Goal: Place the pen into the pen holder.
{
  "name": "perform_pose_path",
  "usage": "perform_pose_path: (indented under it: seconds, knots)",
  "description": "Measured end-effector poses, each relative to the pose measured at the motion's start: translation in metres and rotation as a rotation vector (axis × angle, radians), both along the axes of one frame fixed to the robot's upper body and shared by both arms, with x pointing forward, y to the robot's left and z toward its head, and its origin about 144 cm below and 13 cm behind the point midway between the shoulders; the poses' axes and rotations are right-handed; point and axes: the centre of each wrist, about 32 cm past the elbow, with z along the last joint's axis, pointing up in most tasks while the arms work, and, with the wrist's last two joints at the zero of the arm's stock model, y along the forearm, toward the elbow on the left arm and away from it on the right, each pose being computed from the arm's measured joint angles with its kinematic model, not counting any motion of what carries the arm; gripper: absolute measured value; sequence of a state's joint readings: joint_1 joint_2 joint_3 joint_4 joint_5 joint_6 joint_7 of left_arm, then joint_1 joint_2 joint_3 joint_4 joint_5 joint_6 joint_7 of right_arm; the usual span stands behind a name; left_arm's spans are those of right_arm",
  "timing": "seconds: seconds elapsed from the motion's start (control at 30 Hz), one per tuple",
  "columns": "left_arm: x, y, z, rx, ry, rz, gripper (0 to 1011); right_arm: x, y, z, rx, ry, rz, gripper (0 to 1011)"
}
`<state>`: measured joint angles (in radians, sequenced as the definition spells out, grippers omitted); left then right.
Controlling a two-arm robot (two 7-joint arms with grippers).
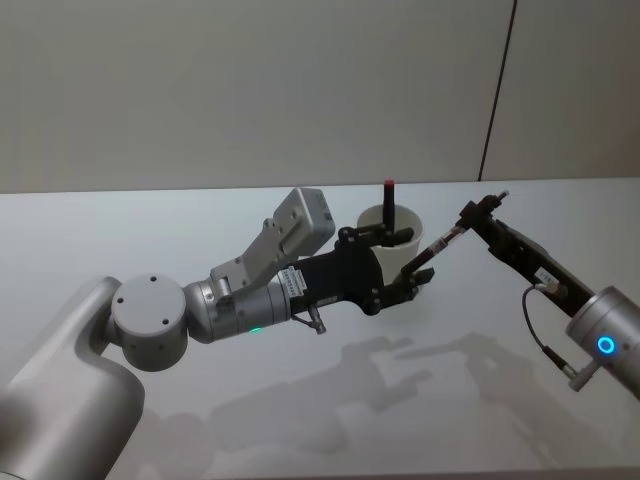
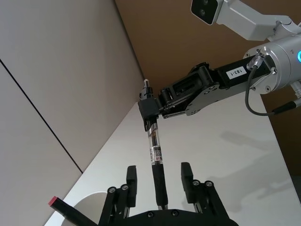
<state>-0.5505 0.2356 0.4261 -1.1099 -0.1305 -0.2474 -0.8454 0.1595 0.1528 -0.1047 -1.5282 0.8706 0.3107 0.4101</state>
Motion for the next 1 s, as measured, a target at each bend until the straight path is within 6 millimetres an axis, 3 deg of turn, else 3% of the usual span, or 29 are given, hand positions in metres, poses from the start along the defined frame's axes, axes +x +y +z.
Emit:
perform_pose_path:
  seconds: [0.43,0.77,1.0]
  knots:
    - [0.000,0.000,0.000,0.000,0.000,0.000,964,0.003,0.000,0.004,-0.063,-0.049,-0.017,146]
    - [0.000,0.000,0.000,0.000,0.000,0.000,1004,0.017,-0.002,0.014,-0.142,-0.112,-0.027,146]
    - [0.000,0.000,0.000,0.000,0.000,0.000,1004,0.038,-0.006,0.024,-0.203,-0.154,-0.019,146]
